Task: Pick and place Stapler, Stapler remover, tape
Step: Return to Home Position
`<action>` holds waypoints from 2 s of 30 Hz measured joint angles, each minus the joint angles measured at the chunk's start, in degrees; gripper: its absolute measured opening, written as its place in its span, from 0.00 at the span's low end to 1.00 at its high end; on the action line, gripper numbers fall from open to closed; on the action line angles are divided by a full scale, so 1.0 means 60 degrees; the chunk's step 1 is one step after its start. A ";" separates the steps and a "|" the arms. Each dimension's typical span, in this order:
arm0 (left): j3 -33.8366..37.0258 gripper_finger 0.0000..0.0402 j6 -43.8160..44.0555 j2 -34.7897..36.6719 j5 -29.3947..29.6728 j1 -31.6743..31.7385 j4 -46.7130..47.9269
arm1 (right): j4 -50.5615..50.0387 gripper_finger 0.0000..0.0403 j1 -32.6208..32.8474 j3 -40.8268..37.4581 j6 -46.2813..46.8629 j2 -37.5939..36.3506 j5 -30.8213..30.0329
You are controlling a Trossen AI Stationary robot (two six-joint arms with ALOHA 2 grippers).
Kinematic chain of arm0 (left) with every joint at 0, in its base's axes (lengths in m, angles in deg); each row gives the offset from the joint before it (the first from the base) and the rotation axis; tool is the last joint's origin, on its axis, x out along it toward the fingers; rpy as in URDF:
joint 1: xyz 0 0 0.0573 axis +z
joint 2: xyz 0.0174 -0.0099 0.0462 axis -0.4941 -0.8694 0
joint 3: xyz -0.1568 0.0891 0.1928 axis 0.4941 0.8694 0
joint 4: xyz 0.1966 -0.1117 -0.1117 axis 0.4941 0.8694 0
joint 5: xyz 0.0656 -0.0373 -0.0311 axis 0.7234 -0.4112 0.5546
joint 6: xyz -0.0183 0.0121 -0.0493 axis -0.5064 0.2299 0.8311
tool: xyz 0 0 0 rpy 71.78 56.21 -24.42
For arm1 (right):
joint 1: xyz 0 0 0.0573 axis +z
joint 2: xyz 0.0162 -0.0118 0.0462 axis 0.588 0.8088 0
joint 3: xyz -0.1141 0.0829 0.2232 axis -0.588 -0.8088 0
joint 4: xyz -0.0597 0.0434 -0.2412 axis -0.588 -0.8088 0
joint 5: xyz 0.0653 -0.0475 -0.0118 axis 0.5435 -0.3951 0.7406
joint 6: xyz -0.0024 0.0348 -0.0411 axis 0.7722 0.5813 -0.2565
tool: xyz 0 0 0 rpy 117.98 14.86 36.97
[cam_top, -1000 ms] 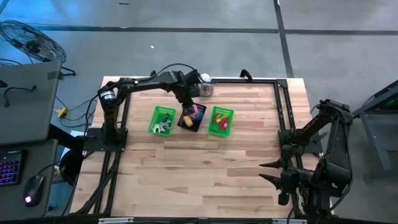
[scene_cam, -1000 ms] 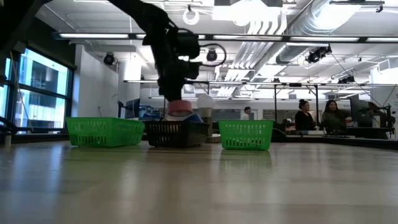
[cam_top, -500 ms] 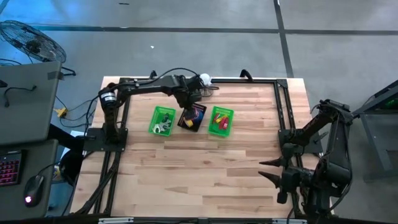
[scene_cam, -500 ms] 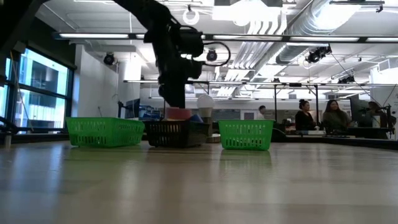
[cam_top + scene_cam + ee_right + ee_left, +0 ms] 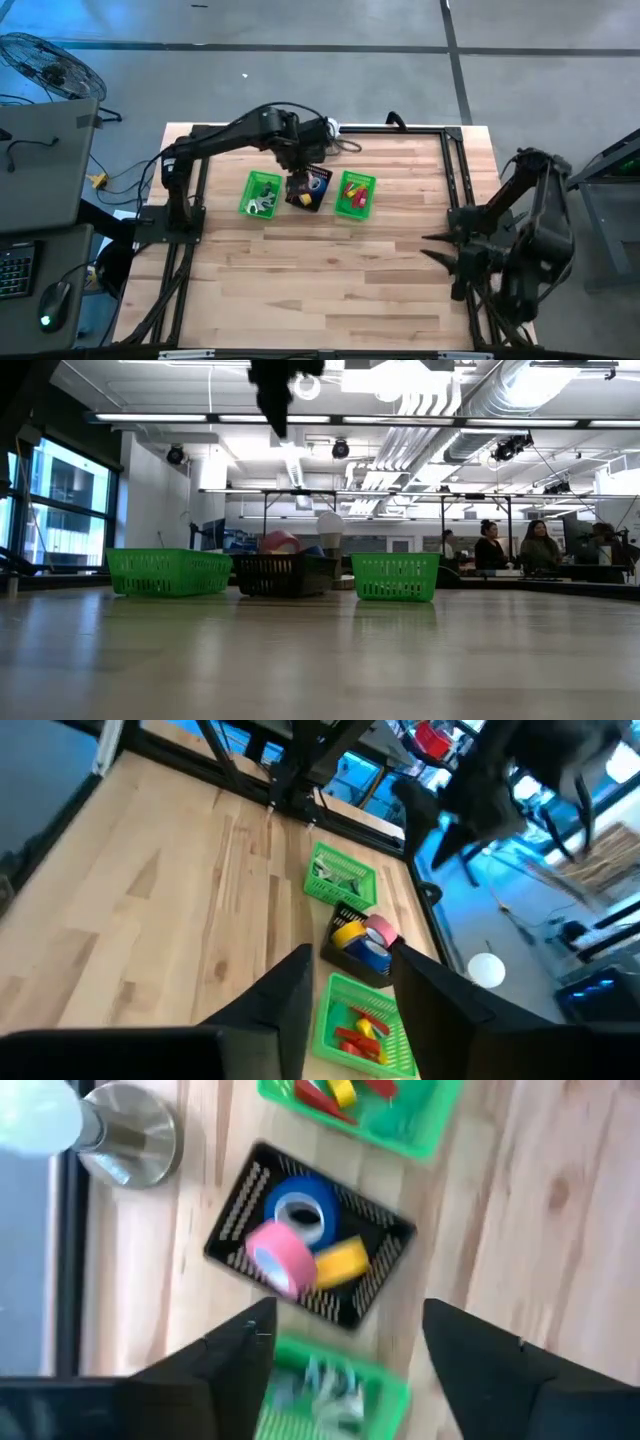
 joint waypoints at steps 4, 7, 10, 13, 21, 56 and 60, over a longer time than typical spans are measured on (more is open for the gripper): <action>-0.0972 0.42 0.0408 0.0057 0.0899 -0.0732 0.0964 | 0.0050 0.19 0.0007 0.0000 -0.0289 -0.0765 0.0146; -0.0944 0.19 0.0335 0.0543 0.0797 -0.1170 0.1052 | 0.0051 0.04 0.0007 0.0000 -0.0517 -0.1321 0.0219; -0.0795 0.04 0.0618 0.1074 0.1116 -0.1532 0.0949 | 0.0057 0.03 0.0006 0.0000 -0.0578 -0.1851 0.0206; -0.0554 0.03 0.1071 0.1538 0.1827 -0.1985 0.0961 | 0.0053 0.01 0.0033 0.0004 -0.0885 -0.2321 0.0302; 0.1380 0.00 0.2439 0.3975 0.3462 -0.3552 0.0901 | -0.1543 0.00 0.0880 -0.0491 0.0764 -0.3462 0.0395; 1.6989 0.00 0.1636 1.3794 0.0241 -0.5917 -1.3121 | 0.9569 0.00 0.0534 -1.1879 -0.2009 -1.0310 0.2351; 1.7848 0.00 0.1635 1.4470 0.0192 -0.5917 -1.3608 | 1.0212 0.00 -0.0146 -1.2475 -0.2352 -1.0431 0.2991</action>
